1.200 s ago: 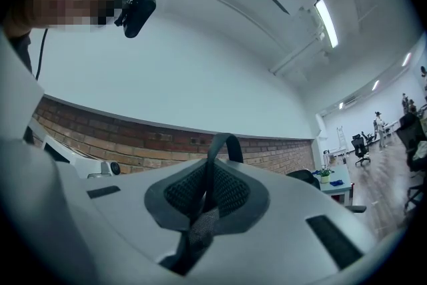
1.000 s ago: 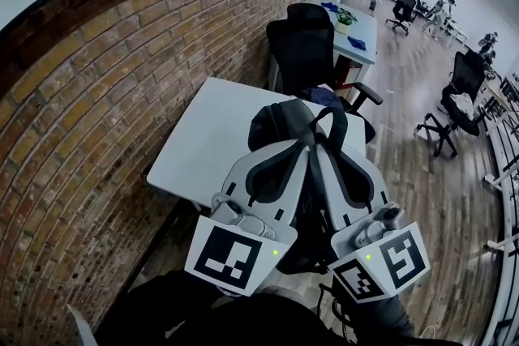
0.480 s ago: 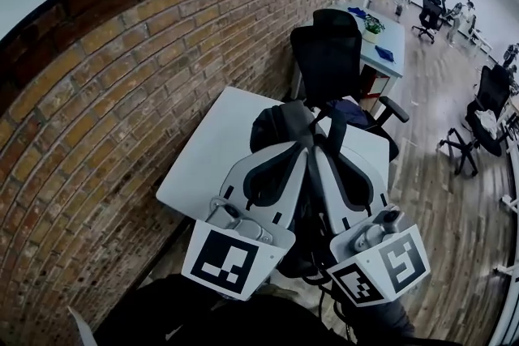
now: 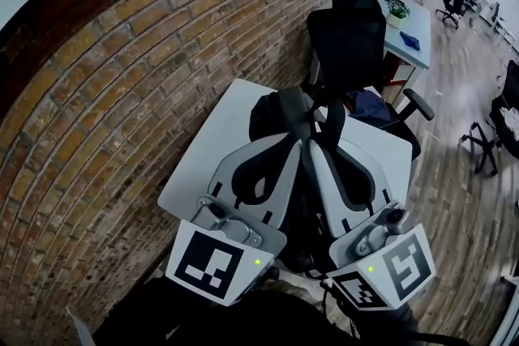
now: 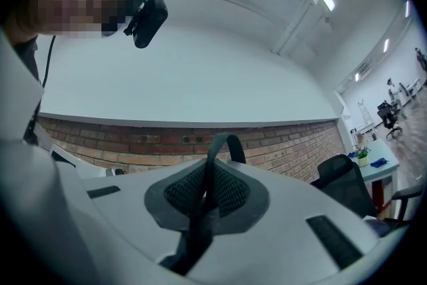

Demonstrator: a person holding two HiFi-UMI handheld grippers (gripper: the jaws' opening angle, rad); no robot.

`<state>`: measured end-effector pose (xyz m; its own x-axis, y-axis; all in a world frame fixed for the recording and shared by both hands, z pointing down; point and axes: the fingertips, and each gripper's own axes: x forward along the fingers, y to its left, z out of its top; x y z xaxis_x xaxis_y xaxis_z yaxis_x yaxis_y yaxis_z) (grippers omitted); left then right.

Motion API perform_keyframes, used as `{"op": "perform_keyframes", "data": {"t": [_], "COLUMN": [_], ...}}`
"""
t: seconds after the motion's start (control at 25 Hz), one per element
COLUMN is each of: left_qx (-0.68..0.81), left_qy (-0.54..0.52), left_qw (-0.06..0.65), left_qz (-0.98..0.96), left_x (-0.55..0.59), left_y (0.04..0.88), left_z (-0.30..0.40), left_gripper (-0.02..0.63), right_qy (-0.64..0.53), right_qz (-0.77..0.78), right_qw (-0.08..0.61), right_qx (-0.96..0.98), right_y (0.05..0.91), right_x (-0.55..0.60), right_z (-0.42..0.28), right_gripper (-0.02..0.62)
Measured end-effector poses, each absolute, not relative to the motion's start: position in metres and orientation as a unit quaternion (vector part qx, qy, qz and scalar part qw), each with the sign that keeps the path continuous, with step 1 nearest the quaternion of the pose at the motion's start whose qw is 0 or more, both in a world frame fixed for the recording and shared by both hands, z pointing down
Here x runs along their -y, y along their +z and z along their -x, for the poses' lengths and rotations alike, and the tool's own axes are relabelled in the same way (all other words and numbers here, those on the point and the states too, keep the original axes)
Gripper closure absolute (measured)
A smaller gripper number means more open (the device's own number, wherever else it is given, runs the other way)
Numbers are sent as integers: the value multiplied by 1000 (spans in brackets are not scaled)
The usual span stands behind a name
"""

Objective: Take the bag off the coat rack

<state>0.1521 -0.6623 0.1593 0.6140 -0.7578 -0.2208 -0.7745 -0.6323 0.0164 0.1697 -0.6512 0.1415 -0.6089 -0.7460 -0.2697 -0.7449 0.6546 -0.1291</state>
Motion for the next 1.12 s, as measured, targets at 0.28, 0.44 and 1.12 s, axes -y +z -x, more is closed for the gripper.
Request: {"op": "perform_keyframes", "data": {"t": [0.28,0.44,1.12], "left_qx": [-438,-444,-462], "left_qy": [100,105,85], "left_qw": [43,45,61], "left_qz": [893,889,881], "left_x": [693,704,787], "left_y": [159,156,155], "left_z": [-135,-110,58], "left_gripper": [597,597,597], "right_qy": [-8,-7,-18], "right_qz": [406,401,390], "right_qw": [151,150,172], "right_qx": [-901,-904,-904], "right_y": [141,137,138], "right_x": [682,693,774], "right_z": [-153,-128,37], "right_gripper": [577,577,577]}}
